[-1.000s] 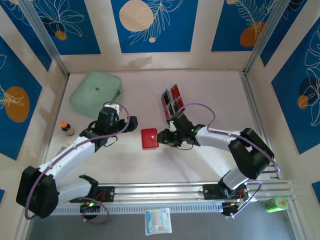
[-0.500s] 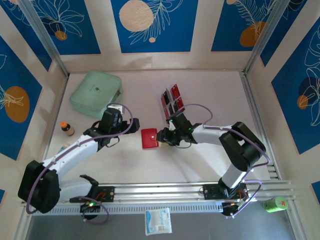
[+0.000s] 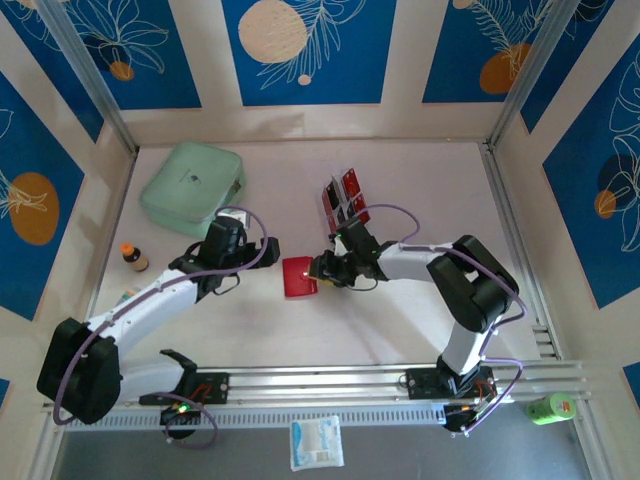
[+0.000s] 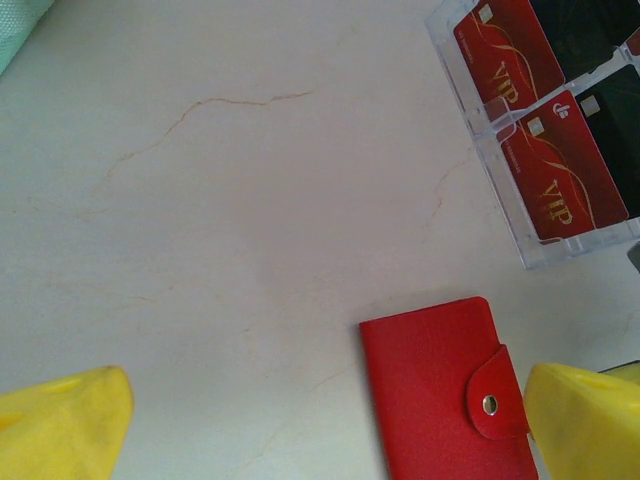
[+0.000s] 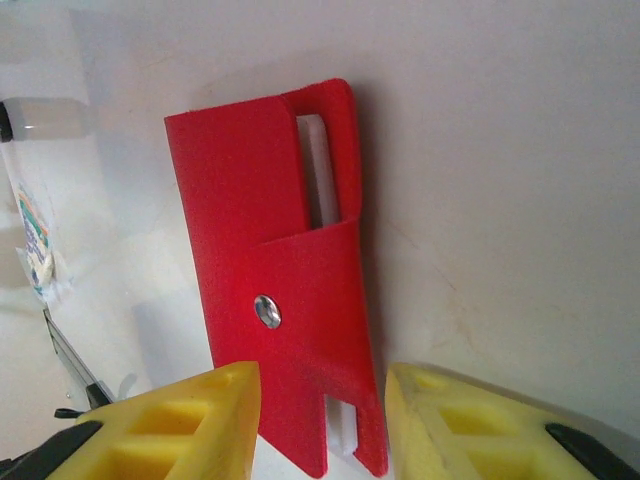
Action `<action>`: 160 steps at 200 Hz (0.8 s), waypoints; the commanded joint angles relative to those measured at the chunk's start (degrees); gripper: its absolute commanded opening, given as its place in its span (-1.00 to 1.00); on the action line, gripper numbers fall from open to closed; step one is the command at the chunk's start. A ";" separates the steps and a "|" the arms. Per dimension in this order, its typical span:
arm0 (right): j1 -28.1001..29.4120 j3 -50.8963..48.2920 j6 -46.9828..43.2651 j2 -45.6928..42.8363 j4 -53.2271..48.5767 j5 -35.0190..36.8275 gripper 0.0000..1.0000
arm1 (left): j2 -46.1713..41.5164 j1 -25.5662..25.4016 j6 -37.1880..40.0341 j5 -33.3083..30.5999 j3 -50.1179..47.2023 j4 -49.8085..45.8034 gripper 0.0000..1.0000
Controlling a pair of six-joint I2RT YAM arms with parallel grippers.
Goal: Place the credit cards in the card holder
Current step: Pick up the card holder from the center of the table.
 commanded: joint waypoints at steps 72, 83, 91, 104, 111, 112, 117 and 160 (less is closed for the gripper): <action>-0.16 3.63 -0.54 4.29 0.54 -3.70 -0.31 | 1.19 -0.91 0.35 -0.79 0.48 0.14 1.00; -0.21 3.50 -0.50 4.59 0.83 -3.89 -0.33 | 1.24 -0.91 0.34 -0.78 0.48 0.15 1.00; -0.16 3.41 -0.42 4.72 0.85 -3.90 -0.33 | 1.35 -0.99 0.34 -0.76 0.55 0.18 1.00; -0.16 3.02 -0.19 4.85 1.25 -3.75 -0.42 | 1.38 -0.98 0.34 -0.69 0.62 0.14 1.00; -0.21 2.90 -0.19 4.87 1.38 -3.73 -0.47 | 1.47 -0.98 0.34 -0.69 0.55 0.16 1.00; -0.19 2.85 -0.18 4.91 1.39 -3.73 -0.48 | 1.43 -0.99 0.34 -0.69 0.55 0.15 1.00; -0.19 2.81 -0.09 4.88 1.46 -3.73 -0.53 | 1.42 -1.00 0.38 -0.69 0.57 0.14 1.00; -0.75 2.21 -0.04 3.72 1.82 -4.88 -1.00 | 1.39 -1.11 -0.43 -1.02 0.60 -0.04 1.00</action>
